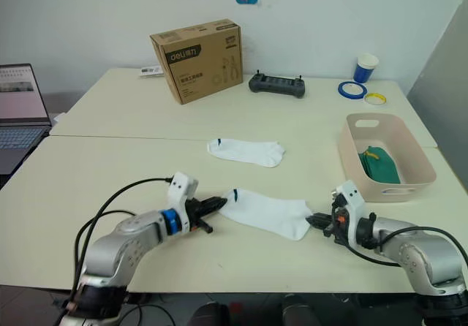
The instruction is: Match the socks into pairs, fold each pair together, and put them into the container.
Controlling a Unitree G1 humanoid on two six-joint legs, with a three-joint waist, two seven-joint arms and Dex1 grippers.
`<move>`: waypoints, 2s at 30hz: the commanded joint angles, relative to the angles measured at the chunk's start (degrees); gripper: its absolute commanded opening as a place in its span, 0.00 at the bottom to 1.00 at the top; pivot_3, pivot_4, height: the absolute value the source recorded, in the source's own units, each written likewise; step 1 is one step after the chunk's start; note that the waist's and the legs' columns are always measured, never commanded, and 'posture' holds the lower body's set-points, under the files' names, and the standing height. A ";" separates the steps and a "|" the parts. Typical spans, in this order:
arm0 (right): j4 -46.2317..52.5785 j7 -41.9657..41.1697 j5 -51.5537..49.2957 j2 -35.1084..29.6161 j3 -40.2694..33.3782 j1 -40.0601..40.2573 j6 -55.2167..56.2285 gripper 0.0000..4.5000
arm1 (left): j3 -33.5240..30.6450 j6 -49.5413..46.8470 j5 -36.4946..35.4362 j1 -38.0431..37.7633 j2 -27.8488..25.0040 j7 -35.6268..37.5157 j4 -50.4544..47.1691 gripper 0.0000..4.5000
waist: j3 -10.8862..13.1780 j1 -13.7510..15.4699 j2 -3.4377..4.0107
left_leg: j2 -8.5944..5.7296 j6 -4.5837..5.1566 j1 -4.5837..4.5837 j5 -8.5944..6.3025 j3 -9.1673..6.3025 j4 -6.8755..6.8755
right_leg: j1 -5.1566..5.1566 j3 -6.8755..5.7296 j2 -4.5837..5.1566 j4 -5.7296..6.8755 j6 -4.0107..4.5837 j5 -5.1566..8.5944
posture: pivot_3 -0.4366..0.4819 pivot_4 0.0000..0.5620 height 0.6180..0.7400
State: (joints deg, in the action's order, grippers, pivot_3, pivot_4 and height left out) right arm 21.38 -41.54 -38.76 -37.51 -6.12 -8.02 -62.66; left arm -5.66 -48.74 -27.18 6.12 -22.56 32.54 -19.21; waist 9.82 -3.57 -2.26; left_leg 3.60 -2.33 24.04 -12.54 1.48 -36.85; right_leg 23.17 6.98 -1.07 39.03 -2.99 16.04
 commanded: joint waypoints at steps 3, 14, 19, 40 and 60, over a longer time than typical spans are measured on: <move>-0.29 -3.04 -3.34 -2.54 -1.24 -0.16 -1.32 0.01 | -6.38 -7.23 -7.15 -6.29 2.06 -7.08 -15.75 0.00 | 0.00 0.30 -0.01 | -0.03 0.00 -0.01 0.00 -0.01 -0.06 | -0.04 -0.01 0.02 0.00 -0.01 -0.01 | 0.48 0.27 1.00; -3.23 -7.11 -3.77 -5.11 2.99 -0.88 -1.02 0.01 | -4.28 -7.07 -9.11 -18.23 5.86 -14.51 -22.97 0.00 | 0.01 0.19 -0.03 | -0.07 0.00 -0.08 0.00 0.05 -0.07 | -0.02 0.09 0.02 -0.05 0.32 0.17 | 0.48 0.27 1.00; -4.45 -7.69 -1.35 -6.22 5.94 -0.88 0.83 0.01 | -0.11 -1.12 -7.14 -20.89 6.85 -13.57 -20.51 0.00 | 0.02 0.19 -0.04 | -0.11 -0.01 -0.06 -0.01 0.15 -0.08 | -0.01 0.17 0.06 -0.10 0.34 0.18 | 0.48 0.27 1.00; -0.76 -12.51 -2.62 -10.41 0.03 -3.59 8.32 0.62 | -8.44 10.29 -8.89 -23.09 -7.64 0.80 -18.06 0.64 | 0.09 0.09 -0.06 | -0.04 -0.01 -0.15 -0.01 0.08 -0.04 | 0.25 0.07 0.04 -0.09 0.42 0.20 | 0.48 0.27 1.00; -12.01 -19.45 26.64 -2.12 26.06 -7.24 45.55 0.00 | 20.48 30.01 13.43 3.24 -15.04 23.23 8.58 0.01 | 0.12 0.27 -0.06 | -0.02 -0.03 0.31 -0.03 0.11 0.04 | 0.33 -0.09 0.08 -0.11 0.31 0.16 | 0.48 0.27 1.00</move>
State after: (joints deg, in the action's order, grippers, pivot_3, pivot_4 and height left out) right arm 9.60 -59.97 -12.66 -38.35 21.35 -16.06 -18.85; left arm 13.89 -19.28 -15.02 9.31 -37.47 55.22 -11.01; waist 9.94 -3.30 -2.32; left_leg 3.59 -2.37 24.34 -12.58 1.59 -36.81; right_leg 23.49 6.88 -0.99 38.93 -2.71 16.18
